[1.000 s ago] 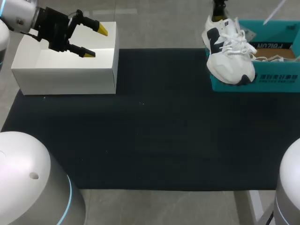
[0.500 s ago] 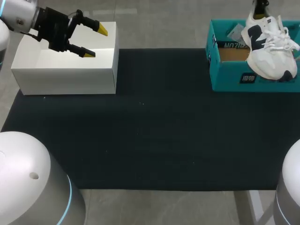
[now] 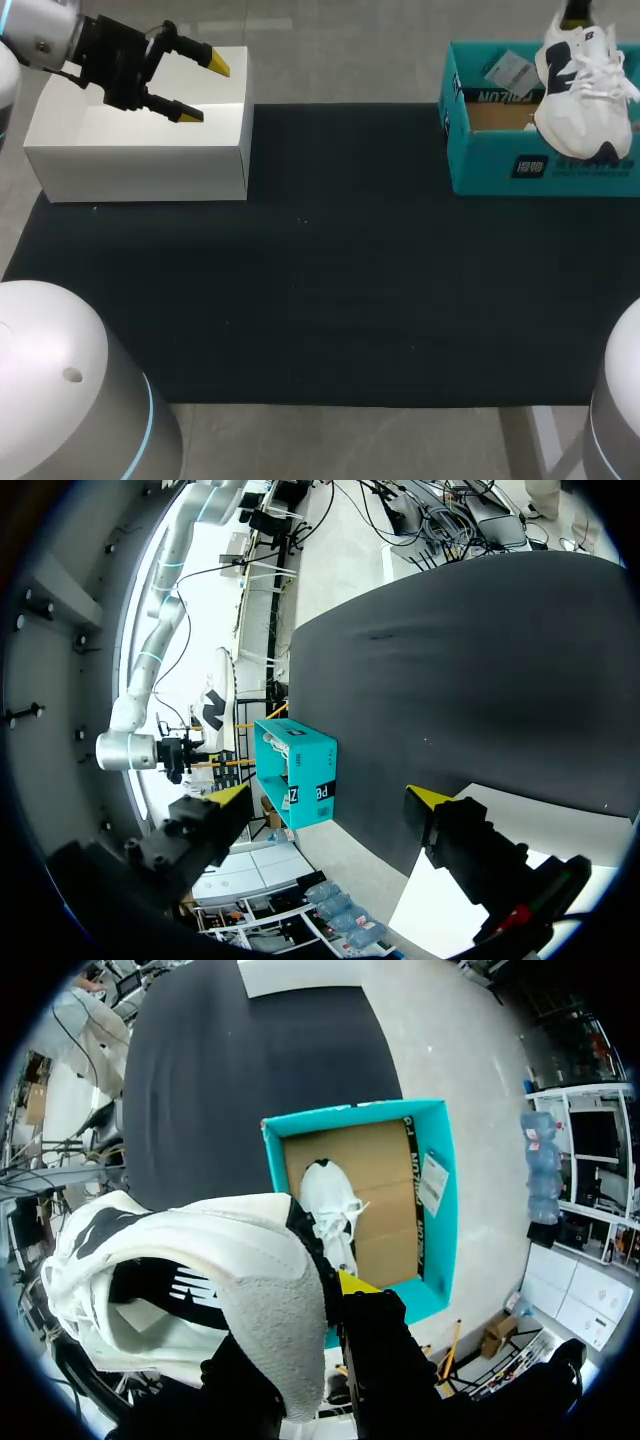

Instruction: Take the shoe out of the shoebox, open the shoe tongue, remove and reinsert the insole, then place the shoe into the shoebox

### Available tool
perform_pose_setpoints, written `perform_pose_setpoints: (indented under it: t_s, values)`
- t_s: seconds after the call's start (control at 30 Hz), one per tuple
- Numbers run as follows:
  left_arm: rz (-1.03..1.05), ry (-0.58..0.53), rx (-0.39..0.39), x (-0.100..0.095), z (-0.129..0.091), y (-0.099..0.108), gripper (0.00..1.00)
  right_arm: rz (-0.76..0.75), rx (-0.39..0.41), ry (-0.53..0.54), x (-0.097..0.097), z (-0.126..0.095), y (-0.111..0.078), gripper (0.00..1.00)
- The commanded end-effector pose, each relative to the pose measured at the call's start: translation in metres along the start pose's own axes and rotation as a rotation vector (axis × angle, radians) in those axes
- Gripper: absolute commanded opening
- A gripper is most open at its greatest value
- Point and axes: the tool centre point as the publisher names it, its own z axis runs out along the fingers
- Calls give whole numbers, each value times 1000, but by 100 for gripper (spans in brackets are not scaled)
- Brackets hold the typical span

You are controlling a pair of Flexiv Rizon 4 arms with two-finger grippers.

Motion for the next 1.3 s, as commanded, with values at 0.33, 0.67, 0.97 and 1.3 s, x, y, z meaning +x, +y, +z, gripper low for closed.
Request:
perform_pose_setpoints:
  t_s: [0.33, 0.67, 0.97, 1.3]
  values:
    - [0, 3, 2, 0, 0, 1, 100, 0, -2, -4, 2, -1, -1, 0]
    - [0, 3, 2, 0, 0, 1, 100, -36, 57, -54, -33, 13, -28, 0]
    - [0, 3, 2, 0, 0, 1, 100, -108, 76, -59, -75, 38, -76, 0]
    - [0, 3, 2, 0, 0, 1, 100, -132, 114, -52, -125, 51, -117, 0]
